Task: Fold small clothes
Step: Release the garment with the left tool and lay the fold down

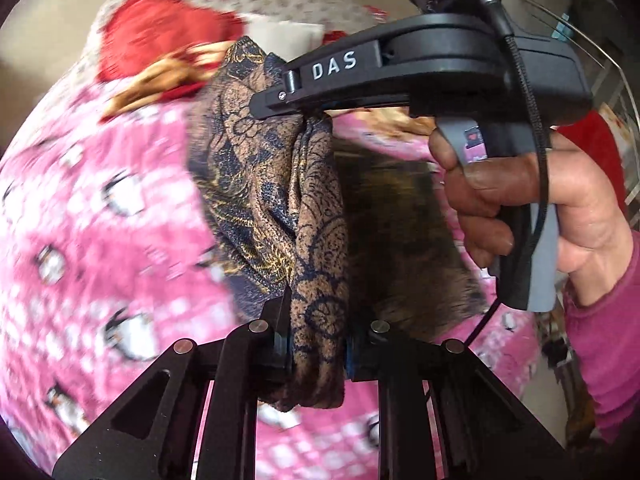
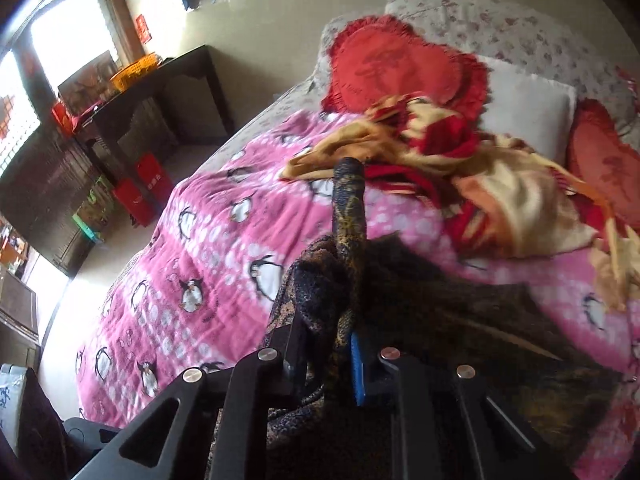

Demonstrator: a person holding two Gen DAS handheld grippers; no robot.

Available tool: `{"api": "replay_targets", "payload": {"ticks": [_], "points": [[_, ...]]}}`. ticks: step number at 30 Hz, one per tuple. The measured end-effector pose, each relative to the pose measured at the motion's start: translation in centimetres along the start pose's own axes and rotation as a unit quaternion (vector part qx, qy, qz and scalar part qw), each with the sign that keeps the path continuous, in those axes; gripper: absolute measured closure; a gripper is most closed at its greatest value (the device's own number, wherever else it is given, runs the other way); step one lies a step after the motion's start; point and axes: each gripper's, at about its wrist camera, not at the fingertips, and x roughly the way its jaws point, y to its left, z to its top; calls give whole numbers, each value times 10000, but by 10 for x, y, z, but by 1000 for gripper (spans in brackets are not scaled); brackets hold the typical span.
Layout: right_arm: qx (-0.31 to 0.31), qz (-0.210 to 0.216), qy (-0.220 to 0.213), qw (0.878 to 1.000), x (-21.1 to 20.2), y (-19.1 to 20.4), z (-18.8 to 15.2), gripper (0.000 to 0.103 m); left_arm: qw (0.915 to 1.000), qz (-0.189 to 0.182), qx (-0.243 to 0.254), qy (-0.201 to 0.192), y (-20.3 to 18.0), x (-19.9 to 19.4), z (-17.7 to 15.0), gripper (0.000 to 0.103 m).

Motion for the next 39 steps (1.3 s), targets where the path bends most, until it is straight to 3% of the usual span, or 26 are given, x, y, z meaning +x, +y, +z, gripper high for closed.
{"api": "replay_targets", "payload": {"ticks": [8,13,17,19,21,24,25,26,29,30,32,36,38,39], "points": [[676,-615,-188,9956,-63,-106,-44,87,9960,-379,758,281,-99,61,18,87],[1292,-829,-152,9880,-72,-167,-81,88,9930,-437,957,538,-137,103,19,87],[1498,-1114,-76,9824,-62,-193,-102,88,9910,-280,1091,722,-159,129,11,87],[1592,-1173,15,9802,-51,-202,-111,88,9891,-221,1124,926,-158,133,4,86],[1997,-901,-19,9757,-46,-217,-122,87,9863,-448,1193,1044,-149,124,-1,80],[2441,-557,-308,9677,-58,-231,-134,69,9864,-707,1283,751,-134,79,-1,61],[2522,-514,-366,9656,-62,-233,-136,60,9873,-657,1309,614,-128,65,0,49],[2625,-437,-480,9628,-66,-235,-138,57,9885,-528,1340,452,-120,52,-1,43],[2562,-518,-643,9631,-69,-230,-134,57,9905,179,1331,306,-94,44,-11,43],[2492,-577,-649,9646,-67,-227,-132,58,9899,378,1310,379,-84,48,-14,43],[2312,-848,-562,9676,-60,-219,-126,90,9885,734,1188,589,-66,68,-15,43],[2189,-1491,-805,9609,-73,-217,-125,96,9867,878,998,938,-48,104,-32,43],[2337,-1691,-646,9553,-65,-229,-130,96,9853,874,982,1090,-48,118,-37,43],[2447,-1575,-447,9557,-55,-236,-137,96,9847,903,969,1133,-46,123,-38,43]]}}
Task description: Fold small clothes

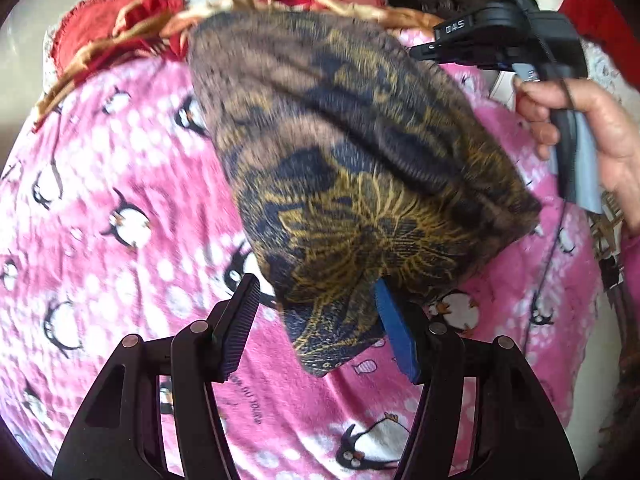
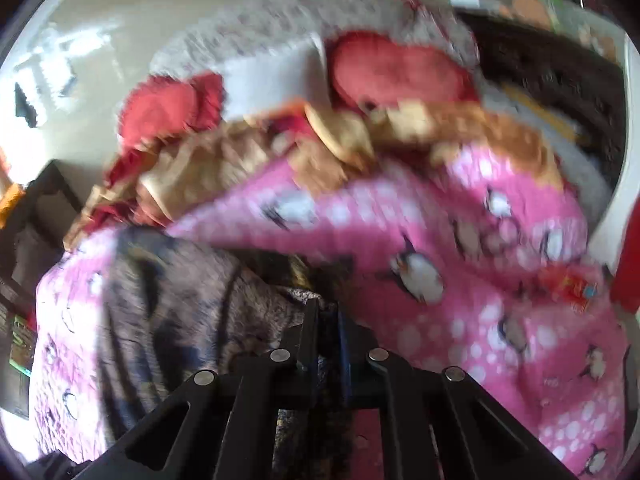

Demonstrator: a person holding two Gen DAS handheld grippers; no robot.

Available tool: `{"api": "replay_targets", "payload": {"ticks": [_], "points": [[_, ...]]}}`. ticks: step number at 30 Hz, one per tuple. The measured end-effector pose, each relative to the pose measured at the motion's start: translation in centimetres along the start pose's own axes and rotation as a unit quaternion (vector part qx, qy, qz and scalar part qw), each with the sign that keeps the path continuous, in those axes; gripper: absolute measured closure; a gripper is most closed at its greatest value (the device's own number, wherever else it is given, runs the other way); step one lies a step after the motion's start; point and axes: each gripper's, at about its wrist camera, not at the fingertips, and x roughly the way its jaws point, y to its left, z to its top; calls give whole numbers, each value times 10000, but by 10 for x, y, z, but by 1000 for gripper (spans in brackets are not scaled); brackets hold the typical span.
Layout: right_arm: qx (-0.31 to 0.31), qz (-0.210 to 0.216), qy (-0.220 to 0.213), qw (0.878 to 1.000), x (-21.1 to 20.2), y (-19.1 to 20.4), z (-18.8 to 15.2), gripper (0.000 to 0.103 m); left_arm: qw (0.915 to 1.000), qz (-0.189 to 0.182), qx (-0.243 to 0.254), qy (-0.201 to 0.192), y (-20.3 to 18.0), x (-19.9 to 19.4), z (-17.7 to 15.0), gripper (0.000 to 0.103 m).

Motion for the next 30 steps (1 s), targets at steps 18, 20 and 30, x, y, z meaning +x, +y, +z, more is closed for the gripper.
{"api": "replay_targets", "payload": {"ticks": [18,20,30], "points": [[-104,1618,681,9844,-58,11,-132,77,9998,-1,-167,-78,10,-13,-14,43],[-25,1630,541,9851,-66,2,-135,99,9999,51,-98,-72,9,-15,-16,43],[413,1611,238,9858,-77,-37,-125,93,9988,-25,-346,-345,23,-33,-15,43]]}}
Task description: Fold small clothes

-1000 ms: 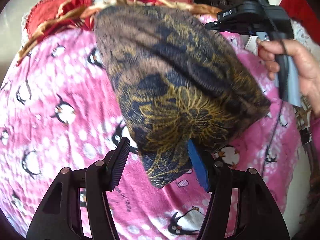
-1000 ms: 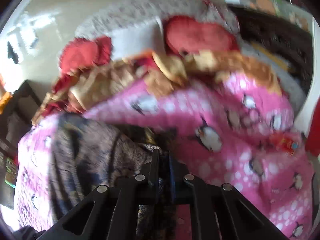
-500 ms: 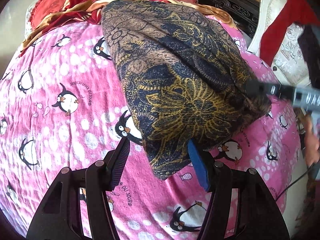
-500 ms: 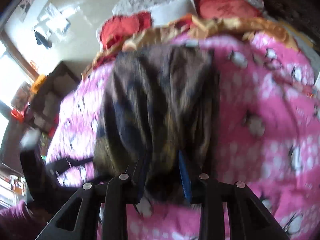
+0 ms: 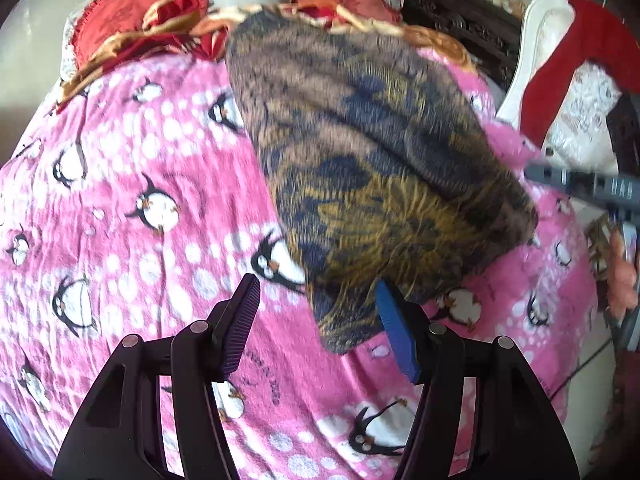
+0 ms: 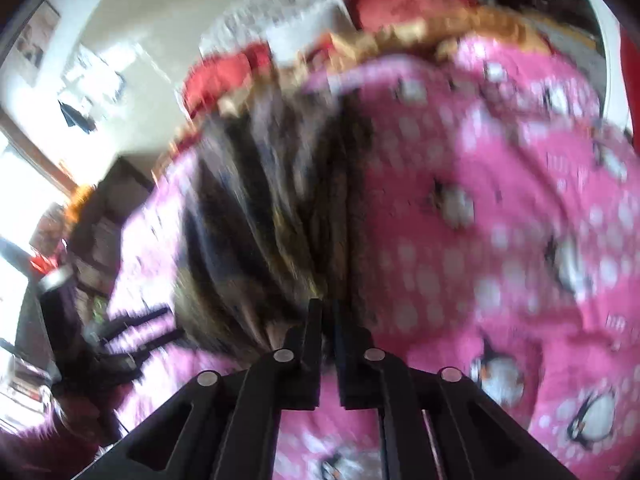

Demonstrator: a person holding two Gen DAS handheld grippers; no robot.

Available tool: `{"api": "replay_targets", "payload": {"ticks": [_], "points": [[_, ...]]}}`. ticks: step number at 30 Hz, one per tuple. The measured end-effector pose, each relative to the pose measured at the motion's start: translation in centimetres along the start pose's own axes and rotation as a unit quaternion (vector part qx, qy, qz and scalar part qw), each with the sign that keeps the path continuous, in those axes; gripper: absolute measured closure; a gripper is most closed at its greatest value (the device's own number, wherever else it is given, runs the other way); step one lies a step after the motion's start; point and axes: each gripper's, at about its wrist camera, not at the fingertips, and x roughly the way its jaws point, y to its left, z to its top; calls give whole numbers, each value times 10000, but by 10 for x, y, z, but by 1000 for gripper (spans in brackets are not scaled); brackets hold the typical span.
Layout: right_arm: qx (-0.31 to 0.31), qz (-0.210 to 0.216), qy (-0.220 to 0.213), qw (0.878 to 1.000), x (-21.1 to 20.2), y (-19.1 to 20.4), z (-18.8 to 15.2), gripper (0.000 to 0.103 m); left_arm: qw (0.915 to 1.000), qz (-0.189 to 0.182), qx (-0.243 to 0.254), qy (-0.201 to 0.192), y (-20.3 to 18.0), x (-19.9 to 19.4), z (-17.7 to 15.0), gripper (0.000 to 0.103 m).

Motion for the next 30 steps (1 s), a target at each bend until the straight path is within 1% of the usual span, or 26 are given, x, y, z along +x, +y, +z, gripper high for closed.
{"api": "replay_targets", "payload": {"ticks": [1,2,3,5,6,7,8,9,10,11,12,15,16,17,18,19,20,21,22,23,24,25,26,27,28,30], "points": [[-44,3,-244,9997,-5,6,15,76,10000,-5,-20,-41,0,-1,2,43],[-80,-78,-393,9992,-7,11,24,52,10000,4,-23,-69,-1,-1,5,43],[-98,-267,-556,9980,-3,16,38,47,10000,32,-10,-61,-2,1,7,43],[-80,-452,-653,9968,14,21,62,47,10000,73,-3,-27,-5,7,10,43],[-50,-480,-618,9969,25,21,74,47,10000,67,-13,2,-5,10,10,43],[-31,-540,-530,9971,41,22,85,50,10000,67,-22,66,-7,15,11,43],[-29,-655,-405,9970,58,22,94,61,9999,67,-31,109,-7,18,11,43],[-33,-705,-326,9970,62,22,96,72,9999,63,-40,141,-7,21,11,43],[-45,-758,-249,9968,72,22,101,92,9998,46,-39,170,-7,23,11,43],[-102,-862,-319,9957,74,23,104,97,9998,32,-20,193,-7,25,11,43],[-213,-953,-424,9943,69,24,107,99,9998,24,11,209,-8,26,11,43],[-433,-1212,-643,9896,58,27,109,99,9997,6,51,246,-10,32,10,43],[-485,-1431,-642,9864,61,25,112,100,9996,7,47,283,-10,34,11,43],[-571,-1935,-645,9773,69,19,112,103,9995,15,54,309,-11,36,11,43],[-548,-2291,-565,9702,77,9,110,103,9995,21,55,306,-12,37,11,43],[-447,-2253,-461,9722,80,1,109,103,9995,12,44,302,-11,35,11,43],[-159,-1890,-323,9813,82,-14,106,103,9996,10,32,298,-11,33,11,43],[116,-1523,-301,9878,77,-22,102,103,9996,10,26,280,-11,30,11,43],[291,-1349,-417,9895,66,-26,97,103,9997,15,26,232,-11,25,11,43],[307,-1272,-545,9899,56,-24,95,103,9998,47,47,171,-11,21,12,43],[260,-1081,-672,9915,43,-19,92,101,9998,106,72,131,-11,18,12,43],[191,-917,-669,9933,34,-13,90,91,9998,181,90,77,-12,14,12,43],[103,-830,-620,9946,29,-5,86,75,9997,226,85,24,-12,11,13,43],[18,-790,-603,9951,24,1,83,69,9996,255,69,-22,-12,8,14,43],[-136,-737,-602,9954,21,12,77,67,9996,275,53,-58,-12,6,16,43],[-554,-530,-495,9958,18,39,67,67,9993,366,57,-105,-12,4,21,43]]}}
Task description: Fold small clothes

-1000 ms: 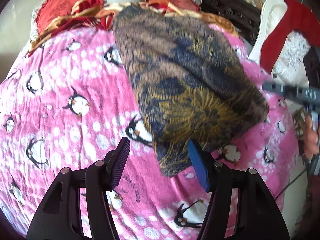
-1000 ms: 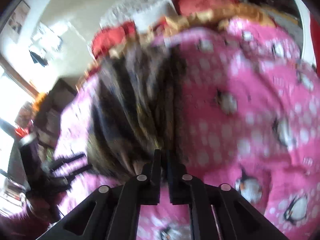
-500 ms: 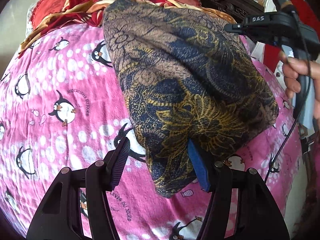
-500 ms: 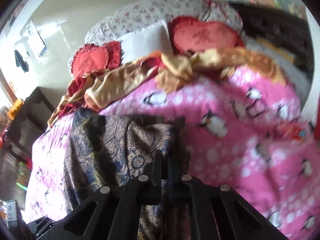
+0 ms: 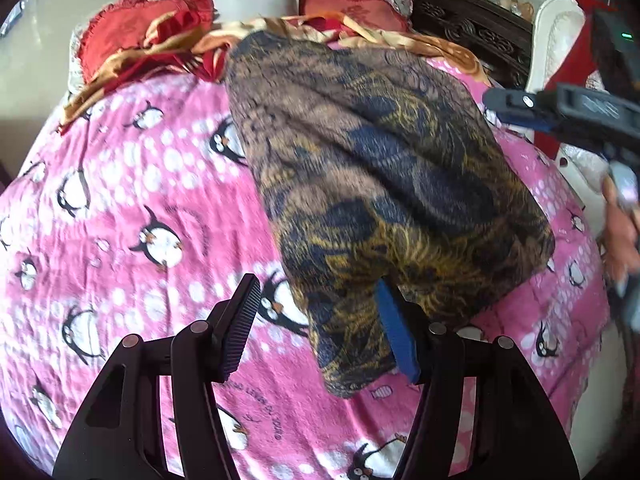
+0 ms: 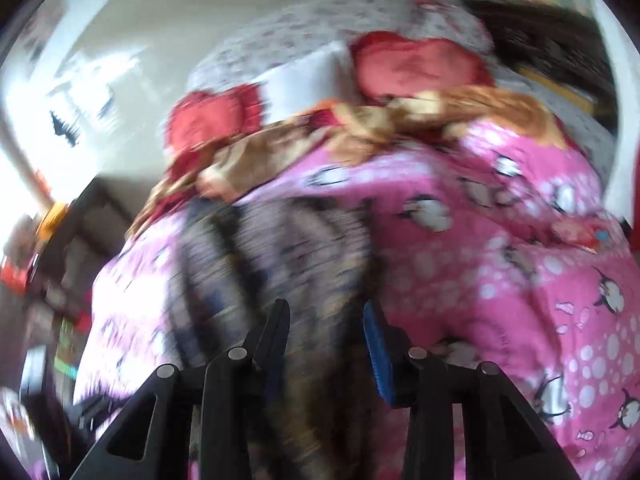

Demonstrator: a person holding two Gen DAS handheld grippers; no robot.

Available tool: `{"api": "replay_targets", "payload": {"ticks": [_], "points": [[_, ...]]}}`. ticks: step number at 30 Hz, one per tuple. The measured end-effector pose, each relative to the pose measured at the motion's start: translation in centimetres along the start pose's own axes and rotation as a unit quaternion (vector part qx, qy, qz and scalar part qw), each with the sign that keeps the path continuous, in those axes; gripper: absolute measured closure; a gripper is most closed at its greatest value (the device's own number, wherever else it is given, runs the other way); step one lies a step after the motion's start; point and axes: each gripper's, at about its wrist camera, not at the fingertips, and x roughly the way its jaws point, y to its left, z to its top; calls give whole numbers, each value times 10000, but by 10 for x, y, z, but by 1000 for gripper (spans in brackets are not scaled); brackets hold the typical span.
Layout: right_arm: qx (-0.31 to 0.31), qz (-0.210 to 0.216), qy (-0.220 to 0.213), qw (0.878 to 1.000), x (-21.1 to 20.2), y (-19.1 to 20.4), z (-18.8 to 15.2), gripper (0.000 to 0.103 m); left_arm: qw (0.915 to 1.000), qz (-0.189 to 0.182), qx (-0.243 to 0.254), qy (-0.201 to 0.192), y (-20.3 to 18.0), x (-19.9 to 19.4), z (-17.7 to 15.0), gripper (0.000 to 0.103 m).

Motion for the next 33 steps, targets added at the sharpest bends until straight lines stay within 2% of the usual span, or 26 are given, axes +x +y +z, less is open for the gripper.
{"api": "replay_targets", "payload": {"ticks": [4,8,12,15,18,20,22,23,25,29,31,32,33], "points": [[-507,595,101,9969,-1,48,-21,67,9996,263,-32,-111,4,-5,3,43],[-882,765,418,9923,22,82,-52,67,9986,443,-252,-111,24,-7,1,43],[-645,657,802,9925,50,86,-80,66,9977,577,-358,-87,35,-9,-3,43],[-513,1015,1043,9880,53,97,-99,66,9975,601,-364,-107,39,-9,-4,43],[-785,688,1029,9892,51,107,-109,67,9977,548,-395,-113,40,-8,0,43],[-651,735,980,9903,42,100,-102,67,9980,454,-422,-156,38,-10,2,43],[-460,616,580,9954,23,83,-86,67,9981,369,-443,-195,35,-10,5,43],[-365,417,314,9980,12,72,-76,63,9983,324,-449,-207,32,-9,7,43],[-232,49,87,9997,5,54,-62,60,9985,272,-433,-204,26,-5,11,43],[-119,-501,108,9986,15,27,-52,60,9990,170,-390,-161,13,5,17,43],[-219,-983,195,9947,30,16,-54,59,9992,83,-388,-102,9,13,18,43],[-218,-1073,296,9936,36,9,-55,55,9992,24,-397,-45,8,17,19,43],[-73,-990,359,9944,44,-2,-57,53,9992,-52,-407,19,8,21,19,43]]}}
